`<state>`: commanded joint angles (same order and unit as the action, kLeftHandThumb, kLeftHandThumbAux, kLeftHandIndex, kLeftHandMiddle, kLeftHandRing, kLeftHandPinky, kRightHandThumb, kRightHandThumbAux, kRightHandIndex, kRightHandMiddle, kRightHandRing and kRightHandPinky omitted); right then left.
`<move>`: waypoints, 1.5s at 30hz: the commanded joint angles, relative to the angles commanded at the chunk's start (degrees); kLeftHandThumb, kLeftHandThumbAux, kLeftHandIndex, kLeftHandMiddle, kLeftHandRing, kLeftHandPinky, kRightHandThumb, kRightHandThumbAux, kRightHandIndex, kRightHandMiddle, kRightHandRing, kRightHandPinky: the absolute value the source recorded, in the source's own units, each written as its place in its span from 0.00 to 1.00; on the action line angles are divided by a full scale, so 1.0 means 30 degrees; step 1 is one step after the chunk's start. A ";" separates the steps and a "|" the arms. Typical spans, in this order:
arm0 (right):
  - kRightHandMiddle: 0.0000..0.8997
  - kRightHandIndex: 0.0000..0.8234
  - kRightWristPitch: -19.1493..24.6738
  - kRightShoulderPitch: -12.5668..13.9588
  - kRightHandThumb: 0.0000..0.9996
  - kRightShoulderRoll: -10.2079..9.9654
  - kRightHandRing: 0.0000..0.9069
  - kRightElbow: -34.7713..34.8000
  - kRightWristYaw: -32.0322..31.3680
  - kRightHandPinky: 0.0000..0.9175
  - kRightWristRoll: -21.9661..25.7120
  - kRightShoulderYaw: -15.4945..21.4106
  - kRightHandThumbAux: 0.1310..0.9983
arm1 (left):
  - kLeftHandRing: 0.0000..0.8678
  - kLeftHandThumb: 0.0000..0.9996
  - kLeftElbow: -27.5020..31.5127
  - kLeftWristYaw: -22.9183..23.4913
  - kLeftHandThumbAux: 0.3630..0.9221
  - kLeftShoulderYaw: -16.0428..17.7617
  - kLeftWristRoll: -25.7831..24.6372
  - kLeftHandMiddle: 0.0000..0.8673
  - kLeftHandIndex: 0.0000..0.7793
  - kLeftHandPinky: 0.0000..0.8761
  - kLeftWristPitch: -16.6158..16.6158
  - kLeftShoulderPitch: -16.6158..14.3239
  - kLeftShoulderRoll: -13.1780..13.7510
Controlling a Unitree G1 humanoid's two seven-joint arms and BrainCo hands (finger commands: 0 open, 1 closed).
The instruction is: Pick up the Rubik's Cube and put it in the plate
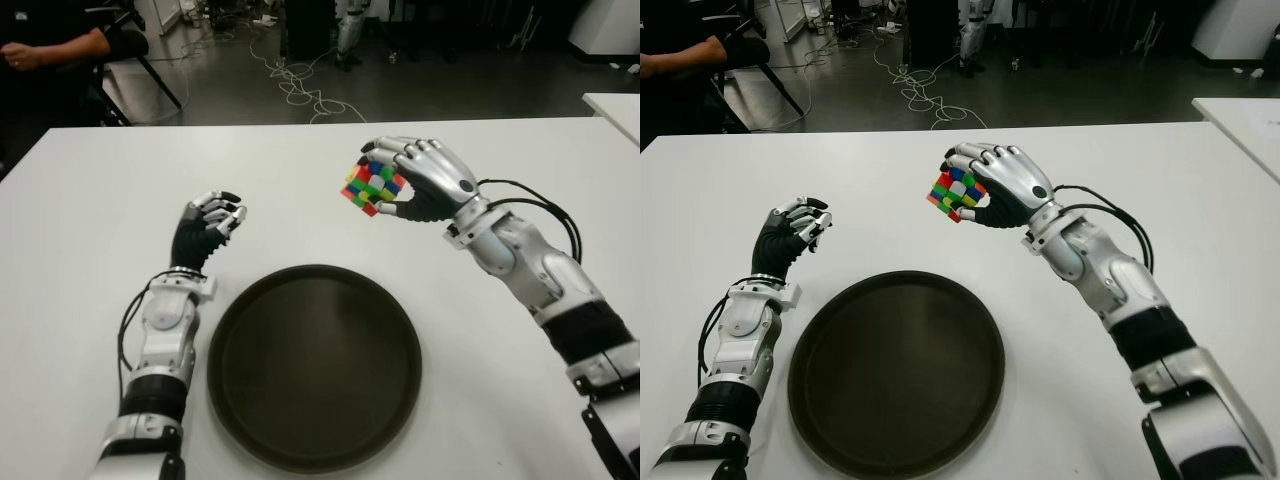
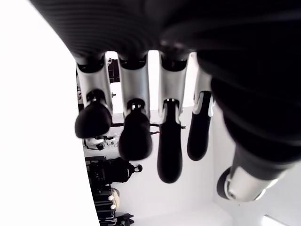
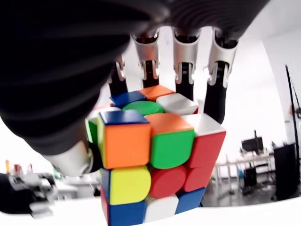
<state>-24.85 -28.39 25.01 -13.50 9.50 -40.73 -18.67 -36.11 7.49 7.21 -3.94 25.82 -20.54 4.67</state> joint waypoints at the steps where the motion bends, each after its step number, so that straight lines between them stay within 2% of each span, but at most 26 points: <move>1: 0.52 0.51 -0.0009 0.0298 0.83 -0.0032 0.60 0.0335 -0.0001 0.65 0.0013 0.0041 0.64 | 0.85 0.84 -0.0060 -0.0016 0.53 -0.0005 0.0017 0.66 0.54 0.87 0.0033 -0.0043 -0.0002; 2: 0.52 0.51 -0.0002 0.0506 0.83 -0.0059 0.60 0.0580 -0.0018 0.66 0.0021 0.0077 0.64 | 0.85 0.84 -0.0103 -0.0030 0.53 -0.0011 0.0027 0.66 0.54 0.87 0.0054 -0.0074 -0.0002; 6: 0.52 0.51 -0.0253 0.2420 0.84 -0.0716 0.62 0.2062 0.0154 0.68 0.0025 -0.0408 0.64 | 0.84 0.84 -0.0162 -0.0040 0.53 -0.0040 0.0033 0.65 0.53 0.87 0.0114 -0.0100 0.0004; 11: 0.52 0.51 -0.0619 0.3015 0.84 -0.1121 0.64 0.2329 -0.0303 0.70 0.0382 -0.0586 0.64 | 0.84 0.84 -0.0100 -0.0111 0.53 -0.0092 0.0104 0.66 0.53 0.87 0.0025 -0.0067 0.0004; 14: 0.52 0.51 -0.0865 0.2879 0.84 -0.1375 0.64 0.2118 -0.0753 0.70 0.0573 -0.0653 0.64 | 0.84 0.84 -0.0025 -0.0201 0.53 -0.0150 0.0178 0.66 0.53 0.87 -0.0047 -0.0030 -0.0002; 19: 0.52 0.51 -0.1561 0.1996 0.84 -0.1730 0.64 0.1132 -0.2059 0.70 0.1395 -0.1040 0.63 | 0.84 0.84 0.0188 -0.0429 0.53 -0.0207 0.0260 0.66 0.53 0.86 -0.0093 0.0041 -0.0054; 25: 0.53 0.51 -0.2854 0.1605 0.84 -0.1564 0.65 0.0402 -0.3764 0.70 0.2656 -0.1475 0.63 | 0.84 0.84 0.0266 -0.0643 0.53 -0.0288 0.0323 0.66 0.53 0.86 -0.0066 0.0061 -0.0065; 29: 0.53 0.51 -0.3451 0.1620 0.84 -0.1409 0.64 0.0356 -0.5570 0.67 0.3885 -0.1775 0.63 | 0.84 0.84 0.0259 -0.0601 0.53 -0.0273 0.0222 0.66 0.53 0.87 -0.0091 0.0056 -0.0091; 37: 0.53 0.51 -0.4217 0.1814 0.84 -0.1745 0.64 0.0215 -0.8201 0.66 0.7269 -0.1713 0.63 | 0.84 0.84 0.0191 -0.0620 0.53 -0.0285 0.0227 0.66 0.53 0.87 -0.0004 0.0030 -0.0080; 45: 0.53 0.51 -0.3804 0.1951 0.84 -0.1994 0.66 0.0535 -1.0945 0.70 1.0349 -0.1735 0.63 | 0.85 0.84 0.0259 -0.0623 0.53 -0.0297 0.0207 0.66 0.53 0.88 -0.0027 0.0059 -0.0108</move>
<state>-36.26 -22.53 19.03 -11.89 -23.33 -9.69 -23.88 -35.33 5.63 6.31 -3.32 25.74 -20.36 4.35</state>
